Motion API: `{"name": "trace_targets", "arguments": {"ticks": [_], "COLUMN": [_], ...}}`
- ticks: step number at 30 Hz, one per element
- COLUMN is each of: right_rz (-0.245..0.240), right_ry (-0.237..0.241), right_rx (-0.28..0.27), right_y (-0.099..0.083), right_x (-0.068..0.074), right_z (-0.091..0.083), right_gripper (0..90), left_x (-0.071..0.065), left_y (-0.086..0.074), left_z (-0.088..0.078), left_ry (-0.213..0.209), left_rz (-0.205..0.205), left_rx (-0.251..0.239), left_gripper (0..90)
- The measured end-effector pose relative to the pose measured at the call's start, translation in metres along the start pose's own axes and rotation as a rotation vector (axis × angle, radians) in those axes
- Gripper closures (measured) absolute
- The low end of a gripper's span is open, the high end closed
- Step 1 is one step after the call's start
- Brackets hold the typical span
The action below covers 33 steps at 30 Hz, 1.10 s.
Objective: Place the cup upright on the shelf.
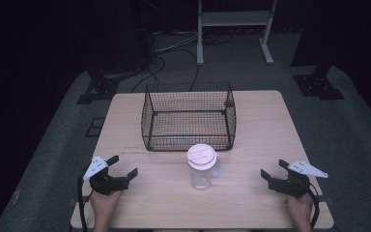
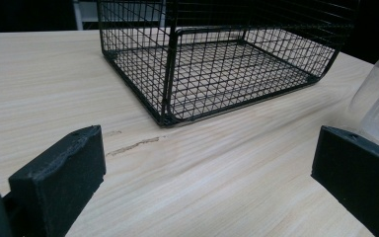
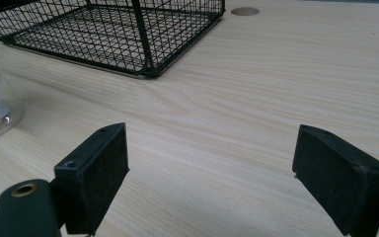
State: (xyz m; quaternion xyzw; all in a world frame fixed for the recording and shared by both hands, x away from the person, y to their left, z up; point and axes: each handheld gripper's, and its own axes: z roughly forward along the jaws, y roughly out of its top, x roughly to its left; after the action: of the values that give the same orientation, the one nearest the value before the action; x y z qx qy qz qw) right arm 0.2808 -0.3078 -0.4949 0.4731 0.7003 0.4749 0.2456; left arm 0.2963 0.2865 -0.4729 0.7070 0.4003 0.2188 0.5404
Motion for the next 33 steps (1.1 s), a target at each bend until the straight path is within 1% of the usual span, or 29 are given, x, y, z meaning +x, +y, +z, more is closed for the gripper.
{"name": "trace_targets", "arguments": {"ticks": [6,10,16,17,18,19,22,23,24,25,27,28,30,31,32,33], "right_rz": [0.003,0.004,0.002,0.005,0.003,0.002,0.003,0.001,0.001,0.0,-0.006,-0.006,-0.006,-0.005,-0.005,-0.006], "right_ry": [0.003,0.007,0.007,0.007,0.007,0.007,0.006,0.003,0.003,0.002,0.003,0.004,0.004,0.005,0.005,0.005], "right_rx": [-0.002,-0.006,-0.006,-0.005,-0.005,-0.005,-0.004,-0.001,-0.001,0.0,0.004,0.003,0.003,0.004,0.004,0.004], "right_y": [0.0,0.0,0.0,0.0,0.0,0.0,0.0,0.0,0.0,0.0,0.0,0.0,0.0,0.0,0.0,0.0], "right_x": [0.0,-0.001,-0.001,-0.001,-0.001,0.0,0.0,0.0,0.0,0.0,0.0,0.0,0.0,0.0,0.0,0.0], "right_z": [0.0,0.0,0.0,0.0,0.0,0.0,0.0,0.0,0.0,0.0,0.0,0.0,0.0,0.0,0.0,0.0], "right_gripper": [12.9,12.9,12.9,12.9,12.9,12.9,12.9,12.9,12.9,12.9,12.9,12.9,12.9,12.9,12.9,12.9], "left_x": [-0.002,-0.004,-0.007,-0.009,-0.011,-0.011,-0.016,-0.019,-0.019,-0.02,-0.024,-0.027,-0.028,-0.031,-0.031,-0.032], "left_y": [0.0,0.0,0.002,0.004,0.005,0.005,0.008,0.01,0.01,0.013,0.017,0.022,0.024,0.027,0.027,0.029], "left_z": [0.001,0.001,0.002,0.002,0.003,0.003,0.004,0.006,0.006,0.006,0.007,0.008,0.008,0.009,0.009,0.009], "left_ry": [-0.002,-0.008,-0.035,-0.042,-0.048,-0.048,-0.062,-0.078,-0.078,-0.085,-0.094,-0.106,-0.113,-0.121,-0.121,-0.129], "left_rz": [0.006,0.008,0.011,0.023,0.026,0.026,0.043,0.05,0.05,0.058,0.078,0.091,0.094,0.104,0.104,0.113], "left_rx": [0.004,-0.003,-0.022,-0.016,-0.025,-0.025,-0.027,-0.029,-0.029,-0.022,-0.023,-0.026,-0.029,-0.029,-0.029,-0.03], "left_gripper": [0.0,0.0,0.0,0.0,0.0,0.0,0.0,0.0,0.0,0.0,0.0,0.0,0.0,0.0,0.0,0.0]}}
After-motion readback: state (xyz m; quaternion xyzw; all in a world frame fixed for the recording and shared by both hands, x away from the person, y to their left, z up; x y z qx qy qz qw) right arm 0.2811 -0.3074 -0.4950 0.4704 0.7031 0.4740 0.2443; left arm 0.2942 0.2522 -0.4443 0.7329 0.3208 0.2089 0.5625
